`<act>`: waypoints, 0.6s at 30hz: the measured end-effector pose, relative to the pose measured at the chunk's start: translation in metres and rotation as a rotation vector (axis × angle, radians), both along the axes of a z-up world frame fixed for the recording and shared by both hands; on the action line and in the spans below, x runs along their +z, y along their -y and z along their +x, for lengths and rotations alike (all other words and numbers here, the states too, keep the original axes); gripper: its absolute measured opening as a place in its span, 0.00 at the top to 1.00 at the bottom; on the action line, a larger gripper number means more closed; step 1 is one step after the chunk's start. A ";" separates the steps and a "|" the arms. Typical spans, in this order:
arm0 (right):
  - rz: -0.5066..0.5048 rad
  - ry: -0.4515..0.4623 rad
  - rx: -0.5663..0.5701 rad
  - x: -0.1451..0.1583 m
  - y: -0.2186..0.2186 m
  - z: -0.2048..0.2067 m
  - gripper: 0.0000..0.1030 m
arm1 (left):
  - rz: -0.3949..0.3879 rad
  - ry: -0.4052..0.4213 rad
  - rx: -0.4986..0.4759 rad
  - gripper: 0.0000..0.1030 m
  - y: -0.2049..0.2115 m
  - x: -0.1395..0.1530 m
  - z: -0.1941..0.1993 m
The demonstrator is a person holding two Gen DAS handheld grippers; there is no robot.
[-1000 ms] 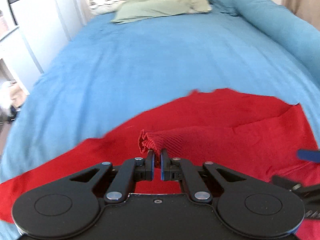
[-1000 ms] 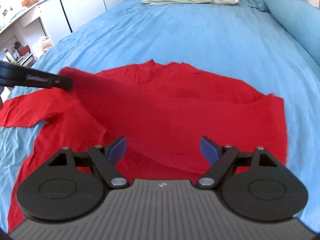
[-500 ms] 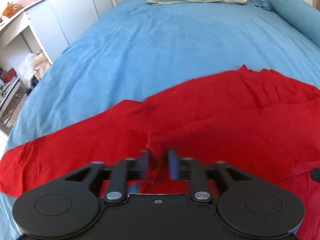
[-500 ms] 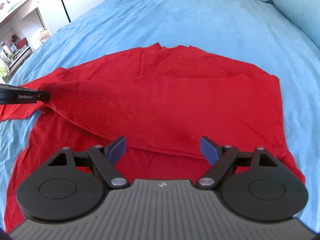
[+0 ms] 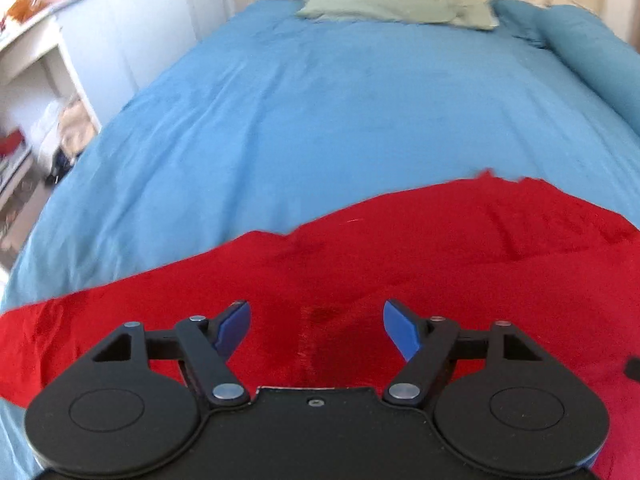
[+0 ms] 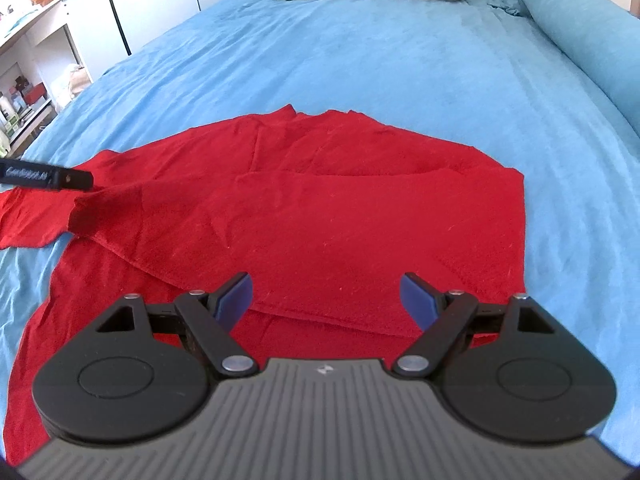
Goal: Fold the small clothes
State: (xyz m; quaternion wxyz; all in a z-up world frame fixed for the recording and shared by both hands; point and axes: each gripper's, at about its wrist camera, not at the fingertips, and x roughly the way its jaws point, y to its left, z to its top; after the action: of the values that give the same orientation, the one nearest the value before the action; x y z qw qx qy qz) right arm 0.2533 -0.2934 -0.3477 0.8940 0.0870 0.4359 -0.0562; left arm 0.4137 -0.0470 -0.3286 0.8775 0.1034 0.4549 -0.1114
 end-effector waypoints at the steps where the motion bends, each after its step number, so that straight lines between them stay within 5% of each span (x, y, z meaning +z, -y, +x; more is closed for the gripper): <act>1: -0.003 -0.001 0.003 -0.001 -0.001 0.000 0.06 | -0.010 -0.019 0.020 0.26 -0.005 -0.003 0.009; 4: -0.010 -0.006 0.013 -0.005 -0.004 0.002 0.06 | -0.076 -0.109 0.052 0.37 -0.018 -0.013 0.025; 11: 0.000 -0.028 0.020 -0.015 -0.017 0.010 0.06 | -0.194 -0.315 0.007 0.78 -0.020 -0.037 0.041; 13: -0.001 -0.029 0.028 -0.015 -0.022 0.013 0.06 | -0.183 -0.256 0.001 0.92 -0.020 -0.029 0.035; 18: -0.011 -0.026 0.048 -0.017 -0.026 0.021 0.06 | -0.130 0.070 -0.048 0.98 -0.019 0.007 0.000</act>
State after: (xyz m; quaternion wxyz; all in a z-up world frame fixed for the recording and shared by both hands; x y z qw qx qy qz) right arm 0.2739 -0.2670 -0.3647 0.8897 0.0709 0.4494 -0.0380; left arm 0.4134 -0.0282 -0.3218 0.8949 0.0610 0.4129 -0.1581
